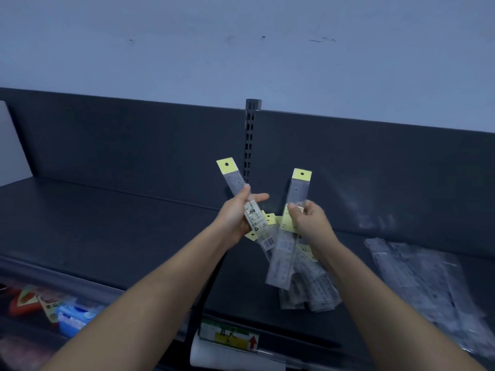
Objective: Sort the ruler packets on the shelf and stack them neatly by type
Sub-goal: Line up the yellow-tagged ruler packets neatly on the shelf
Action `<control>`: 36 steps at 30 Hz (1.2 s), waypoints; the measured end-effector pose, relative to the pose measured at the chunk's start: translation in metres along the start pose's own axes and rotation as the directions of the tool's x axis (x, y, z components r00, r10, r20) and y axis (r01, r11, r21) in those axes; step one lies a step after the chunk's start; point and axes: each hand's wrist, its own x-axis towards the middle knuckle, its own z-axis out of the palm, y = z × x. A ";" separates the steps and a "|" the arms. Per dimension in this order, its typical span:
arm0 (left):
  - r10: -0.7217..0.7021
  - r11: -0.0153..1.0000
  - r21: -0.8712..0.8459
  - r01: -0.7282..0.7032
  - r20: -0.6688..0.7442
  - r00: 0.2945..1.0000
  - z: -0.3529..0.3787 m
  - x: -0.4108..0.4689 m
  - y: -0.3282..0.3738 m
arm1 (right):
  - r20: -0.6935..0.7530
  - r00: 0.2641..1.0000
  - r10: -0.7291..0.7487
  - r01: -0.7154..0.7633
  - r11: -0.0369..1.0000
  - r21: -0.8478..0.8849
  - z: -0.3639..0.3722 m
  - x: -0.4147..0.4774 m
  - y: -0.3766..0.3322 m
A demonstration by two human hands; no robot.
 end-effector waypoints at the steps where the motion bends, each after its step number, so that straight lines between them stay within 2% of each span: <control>1: -0.006 0.999 0.039 0.005 0.024 1.000 0.001 0.000 -0.002 | 0.008 1.000 -0.007 0.007 1.000 0.006 -0.001 0.000 0.000; 4: 0.009 0.995 0.097 -0.016 0.080 0.997 0.007 0.001 -0.010 | 0.042 0.998 -0.040 0.039 0.999 0.025 -0.001 -0.003 -0.001; 7: 0.038 0.992 0.121 -0.045 0.059 0.998 0.011 0.005 -0.016 | 0.043 0.999 -0.024 0.024 1.000 0.006 -0.002 -0.002 0.007; 12: -0.123 0.992 0.037 0.124 -0.030 0.992 0.015 0.013 -0.017 | -0.011 0.998 0.055 -0.056 0.996 -0.076 -0.009 0.003 0.023; 14: -0.212 0.976 0.052 0.212 -0.011 0.977 0.017 0.014 -0.017 | -0.002 0.996 0.092 -0.092 0.992 -0.091 -0.010 0.004 0.027; 16: -0.288 0.957 -0.020 0.288 0.022 0.957 0.020 0.013 -0.018 | 0.019 0.993 0.114 -0.110 0.984 -0.139 -0.012 0.006 0.030; 19: -0.337 0.941 -0.041 0.335 -0.025 0.941 0.025 0.014 -0.019 | 0.050 0.989 0.137 -0.121 0.962 -0.244 -0.012 0.009 0.036; 21: -0.327 0.942 0.049 0.331 -0.067 0.943 0.024 0.019 -0.025 | 0.070 0.988 0.138 -0.110 0.943 -0.314 -0.011 0.010 0.037; 24: -0.326 0.929 0.176 0.327 -0.031 0.945 0.024 0.020 -0.031 | 0.088 0.989 0.117 -0.071 0.909 -0.410 -0.010 0.011 0.041; 27: -0.305 0.926 0.232 0.298 -0.006 0.952 0.024 0.021 -0.034 | 0.027 0.993 0.115 -0.081 0.829 -0.553 -0.015 0.013 0.049; 29: -0.273 0.895 0.362 0.261 -0.018 0.962 0.020 0.024 -0.039 | -0.041 0.985 0.169 -0.160 0.783 -0.601 -0.020 0.016 0.055; 33: -0.231 0.711 0.678 0.186 -0.024 0.973 0.014 0.018 -0.044 | -0.002 0.942 0.336 -0.288 0.806 -0.518 -0.028 0.014 0.049; 36: -0.219 0.721 0.679 0.139 0.033 0.975 0.013 0.015 -0.051 | 0.062 0.905 0.421 -0.364 0.842 -0.399 -0.025 0.009 0.040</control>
